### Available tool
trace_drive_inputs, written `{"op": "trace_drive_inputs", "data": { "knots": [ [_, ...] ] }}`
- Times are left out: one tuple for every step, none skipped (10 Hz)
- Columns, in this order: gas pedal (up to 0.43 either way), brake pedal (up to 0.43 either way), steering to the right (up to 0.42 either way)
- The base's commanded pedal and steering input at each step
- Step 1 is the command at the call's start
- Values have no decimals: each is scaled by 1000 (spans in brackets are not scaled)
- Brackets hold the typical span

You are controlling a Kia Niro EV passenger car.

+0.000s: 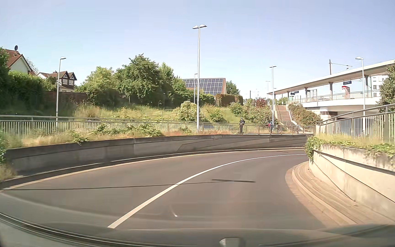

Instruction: Follow the waypoints while adhering to traffic rules and regulations

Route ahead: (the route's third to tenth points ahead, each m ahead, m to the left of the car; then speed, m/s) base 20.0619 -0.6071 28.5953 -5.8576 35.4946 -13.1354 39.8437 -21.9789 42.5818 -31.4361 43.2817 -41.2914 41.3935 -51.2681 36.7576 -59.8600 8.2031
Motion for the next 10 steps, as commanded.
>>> {"op": "trace_drive_inputs", "data": {
  "knots": [
    [0,30,74],
    [0,30,75],
    [0,30,77],
    [0,30,78],
    [0,30,81],
    [0,30,85],
    [0,30,90],
    [0,30,95],
    [0,30,97],
    [0,30,100]
  ]
}}
